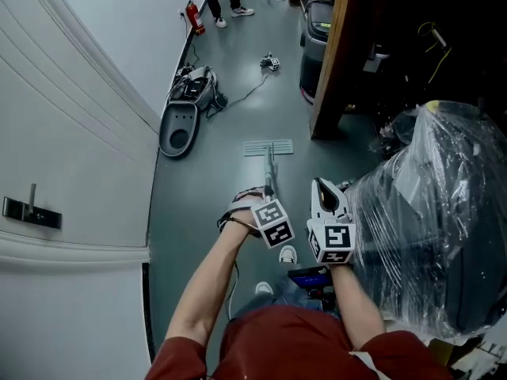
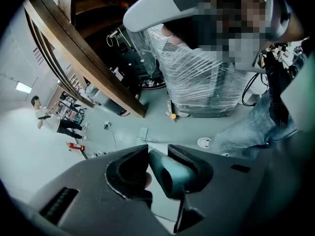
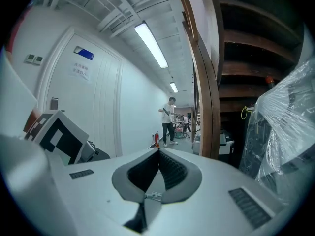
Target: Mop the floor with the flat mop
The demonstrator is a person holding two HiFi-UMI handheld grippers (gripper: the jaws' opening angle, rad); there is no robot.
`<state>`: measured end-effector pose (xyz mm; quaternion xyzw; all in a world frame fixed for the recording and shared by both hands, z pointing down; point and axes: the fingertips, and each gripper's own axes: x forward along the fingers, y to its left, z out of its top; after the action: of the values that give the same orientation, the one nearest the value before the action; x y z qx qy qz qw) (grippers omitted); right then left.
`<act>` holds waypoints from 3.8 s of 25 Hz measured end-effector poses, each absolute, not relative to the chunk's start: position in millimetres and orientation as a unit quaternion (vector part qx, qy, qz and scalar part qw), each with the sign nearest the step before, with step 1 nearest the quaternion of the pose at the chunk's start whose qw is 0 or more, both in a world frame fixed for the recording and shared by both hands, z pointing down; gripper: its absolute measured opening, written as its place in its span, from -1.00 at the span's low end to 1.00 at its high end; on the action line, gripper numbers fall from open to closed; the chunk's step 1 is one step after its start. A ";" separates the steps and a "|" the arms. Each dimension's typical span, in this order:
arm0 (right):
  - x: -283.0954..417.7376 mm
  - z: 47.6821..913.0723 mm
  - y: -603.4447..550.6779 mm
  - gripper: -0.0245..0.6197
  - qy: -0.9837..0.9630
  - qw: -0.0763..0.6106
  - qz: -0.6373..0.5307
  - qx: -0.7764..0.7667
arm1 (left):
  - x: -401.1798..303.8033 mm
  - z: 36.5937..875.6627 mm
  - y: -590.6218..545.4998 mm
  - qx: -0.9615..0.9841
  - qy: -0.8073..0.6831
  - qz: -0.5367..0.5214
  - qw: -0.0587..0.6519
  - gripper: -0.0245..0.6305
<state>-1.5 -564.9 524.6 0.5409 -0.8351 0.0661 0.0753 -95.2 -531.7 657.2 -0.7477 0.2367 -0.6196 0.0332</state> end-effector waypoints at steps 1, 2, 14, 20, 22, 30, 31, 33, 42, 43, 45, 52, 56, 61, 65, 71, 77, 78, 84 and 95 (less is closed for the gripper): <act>-5.2 524.7 -556.9 -0.87 -0.834 0.077 0.065 0.542 | -99.4 656.8 -522.5 -0.749 0.238 -0.617 0.033 -0.51; -8.0 524.7 -548.9 -0.87 -0.833 0.079 0.065 0.544 | -103.2 656.6 -512.7 -0.751 0.239 -0.615 0.033 -0.51; -35.5 512.0 -453.1 -0.87 -0.834 0.085 0.048 0.543 | -125.3 656.7 -415.3 -0.757 0.235 -0.609 0.033 -0.51; -35.6 506.3 -403.9 -0.87 -0.828 0.085 0.037 0.553 | -128.6 659.4 -371.2 -0.758 0.231 -0.608 0.041 -0.51; -33.2 506.1 -384.6 -0.87 -0.826 0.088 0.035 0.555 | -128.2 660.0 -354.8 -0.758 0.229 -0.609 0.042 -0.51; -21.1 501.8 -328.4 -0.87 -0.822 0.091 0.036 0.561 | -120.1 661.0 -296.7 -0.755 0.217 -0.616 0.050 -0.51; -18.9 501.4 -324.0 -0.87 -0.823 0.090 0.035 0.560 | -117.1 661.0 -290.6 -0.755 0.218 -0.617 0.049 -0.51; -12.7 498.9 -316.5 -0.87 -0.824 0.085 0.034 0.560 | -109.6 660.8 -280.5 -0.755 0.218 -0.617 0.048 -0.51; 28.6 500.2 -258.0 -0.87 -0.827 0.085 0.037 0.555 | -77.3 660.2 -224.9 -0.747 0.224 -0.624 0.042 -0.51; 34.4 501.6 -250.8 -0.87 -0.827 0.085 0.038 0.555 | -72.9 660.3 -218.7 -0.746 0.225 -0.625 0.041 -0.51; 47.6 504.0 -237.3 -0.87 -0.826 0.085 0.040 0.555 | -61.5 660.7 -206.1 -0.744 0.226 -0.627 0.041 -0.51; 81.5 503.0 -197.6 -0.87 -0.826 0.075 0.043 0.557 | -31.5 661.6 -161.2 -0.737 0.221 -0.637 0.042 -0.51; 87.7 501.8 -173.8 -0.87 -0.830 0.068 0.045 0.552 | -23.2 659.9 -135.4 -0.735 0.224 -0.638 0.038 -0.51; 92.2 502.3 -135.7 -0.87 -0.834 0.068 0.042 0.546 | -16.7 658.8 -93.4 -0.735 0.225 -0.639 0.037 -0.51; 104.3 504.9 -103.9 -0.87 -0.834 0.072 0.045 0.545 | -8.8 659.3 -62.5 -0.734 0.227 -0.640 0.034 -0.51; 109.4 506.0 -65.4 -0.87 -0.831 0.070 0.052 0.549 | -4.9 652.5 -23.6 -0.737 0.227 -0.636 0.028 -0.51; 92.4 501.2 -27.2 -0.87 -0.828 0.070 0.045 0.554 | -17.3 652.5 15.3 -0.740 0.222 -0.634 0.032 -0.51; 89.1 500.7 -18.5 -0.87 -0.827 0.072 0.045 0.555 | -20.2 652.1 23.9 -0.741 0.221 -0.633 0.033 -0.51; 64.2 509.0 34.8 -0.87 -0.827 0.092 0.051 0.553 | -38.7 653.6 74.1 -0.747 0.216 -0.627 0.039 -0.51; 44.4 516.0 101.5 -0.87 -0.827 0.100 0.047 0.552 | -51.1 659.0 137.4 -0.749 0.208 -0.627 0.049 -0.51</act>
<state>44.4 101.5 516.0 0.5517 -0.8267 0.0472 0.1001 -51.1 137.4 659.0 -0.7492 0.2079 -0.6270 0.0489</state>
